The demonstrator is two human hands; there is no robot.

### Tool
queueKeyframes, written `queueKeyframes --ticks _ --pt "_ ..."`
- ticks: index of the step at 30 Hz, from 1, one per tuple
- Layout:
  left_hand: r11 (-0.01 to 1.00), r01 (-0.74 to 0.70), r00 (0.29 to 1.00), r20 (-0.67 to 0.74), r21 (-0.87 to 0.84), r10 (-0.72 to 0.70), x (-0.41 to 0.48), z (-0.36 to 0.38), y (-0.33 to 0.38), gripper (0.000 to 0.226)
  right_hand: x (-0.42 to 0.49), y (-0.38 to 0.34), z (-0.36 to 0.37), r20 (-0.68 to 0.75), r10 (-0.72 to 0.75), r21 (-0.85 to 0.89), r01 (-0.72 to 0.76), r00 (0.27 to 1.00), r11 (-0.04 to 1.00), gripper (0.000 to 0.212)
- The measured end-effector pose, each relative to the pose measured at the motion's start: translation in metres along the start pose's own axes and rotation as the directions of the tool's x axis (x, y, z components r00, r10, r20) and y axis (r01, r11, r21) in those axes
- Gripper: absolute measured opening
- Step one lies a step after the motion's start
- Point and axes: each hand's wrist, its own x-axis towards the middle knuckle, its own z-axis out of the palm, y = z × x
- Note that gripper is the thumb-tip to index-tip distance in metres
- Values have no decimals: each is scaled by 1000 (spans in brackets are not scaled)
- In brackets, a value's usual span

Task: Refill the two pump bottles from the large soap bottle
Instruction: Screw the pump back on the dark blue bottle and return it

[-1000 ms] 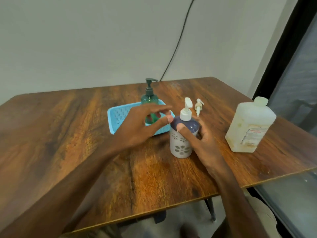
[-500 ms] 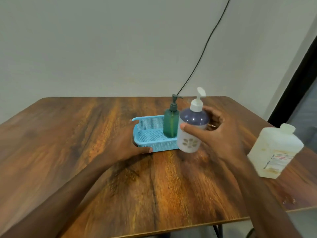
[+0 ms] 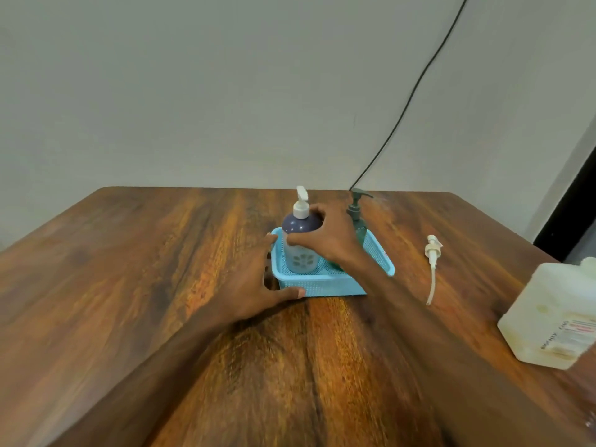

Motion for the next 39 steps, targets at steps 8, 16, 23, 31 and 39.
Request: queueKeyframes --ticks 8,16,23,31,39 --pt "980 -171 982 101 98 162 7 -14 2 79 -6 6 0 89 19 -66 -13 996 998 63" --pt "997 48 999 -3 -56 -48 37 -22 27 109 -42 30 -63 -392 -50 24 64 919 998 44" --pt "998 -27 999 29 53 25 85 -21 22 67 5 56 -78 151 -10 -218 43 988 975 55" --pt "998 -2 980 -197 57 13 86 -4 20 79 1 63 -37 -195 37 -120 -62 980 991 55" --pt "996 -10 991 -133 91 22 86 -3 20 89 11 68 -65 134 51 -48 -45 990 998 69"
